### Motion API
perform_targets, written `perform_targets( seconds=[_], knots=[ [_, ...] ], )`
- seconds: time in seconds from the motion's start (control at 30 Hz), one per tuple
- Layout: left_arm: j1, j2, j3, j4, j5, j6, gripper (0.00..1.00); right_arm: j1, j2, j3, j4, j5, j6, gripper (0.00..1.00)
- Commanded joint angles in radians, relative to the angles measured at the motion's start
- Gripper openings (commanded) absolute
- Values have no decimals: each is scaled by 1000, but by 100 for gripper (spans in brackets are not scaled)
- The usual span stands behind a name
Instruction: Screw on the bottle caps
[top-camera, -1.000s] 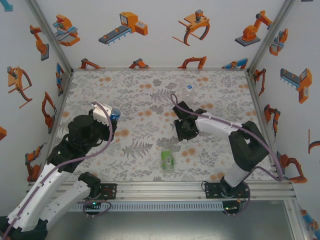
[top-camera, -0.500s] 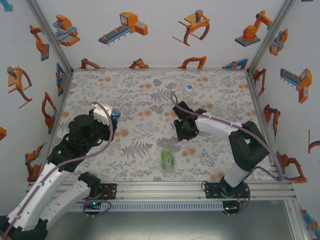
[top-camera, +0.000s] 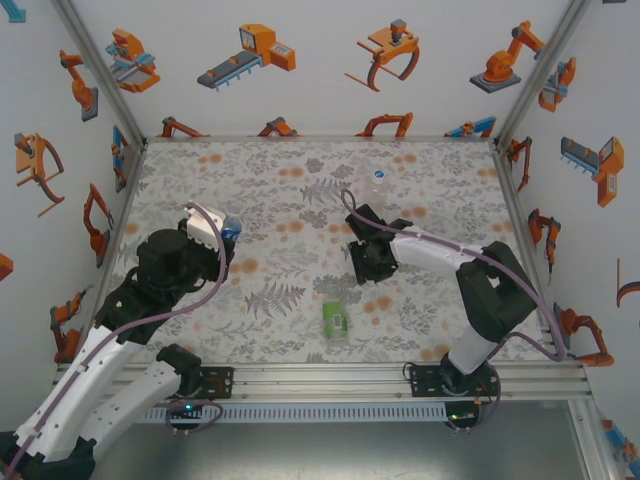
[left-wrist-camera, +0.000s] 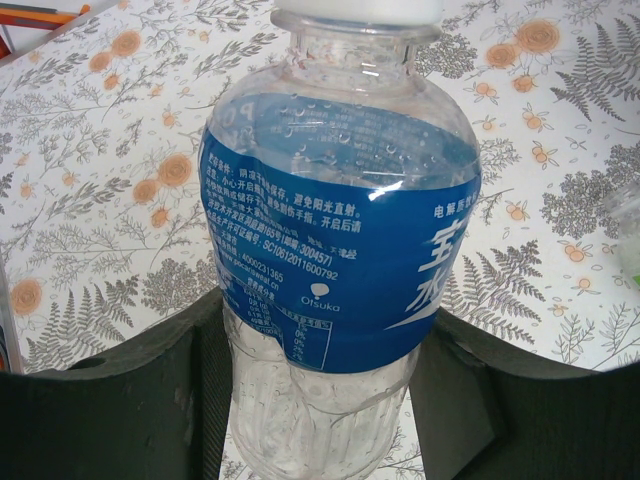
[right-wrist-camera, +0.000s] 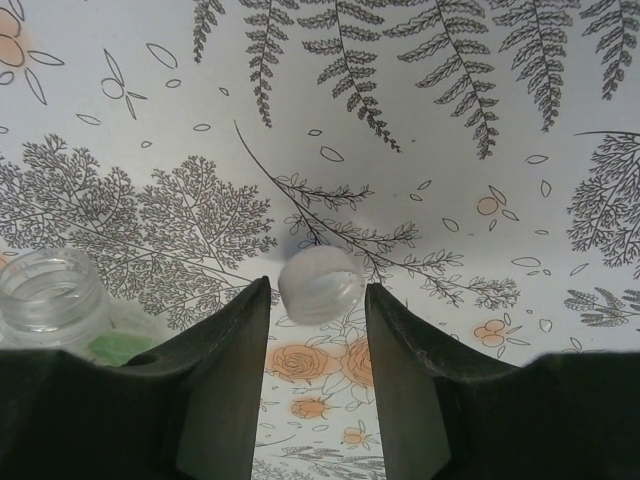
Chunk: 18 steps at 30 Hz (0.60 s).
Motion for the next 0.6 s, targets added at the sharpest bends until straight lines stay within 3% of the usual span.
perform_targets(
  seconds=[0.0,0.57],
  knots=[
    [6,-2,1,27,16,17,11,-5,13,-14,-1,2,19,43],
    [6,11,2,25,17,16,11,-5,-63,6,-20,15,23,45]
  ],
)
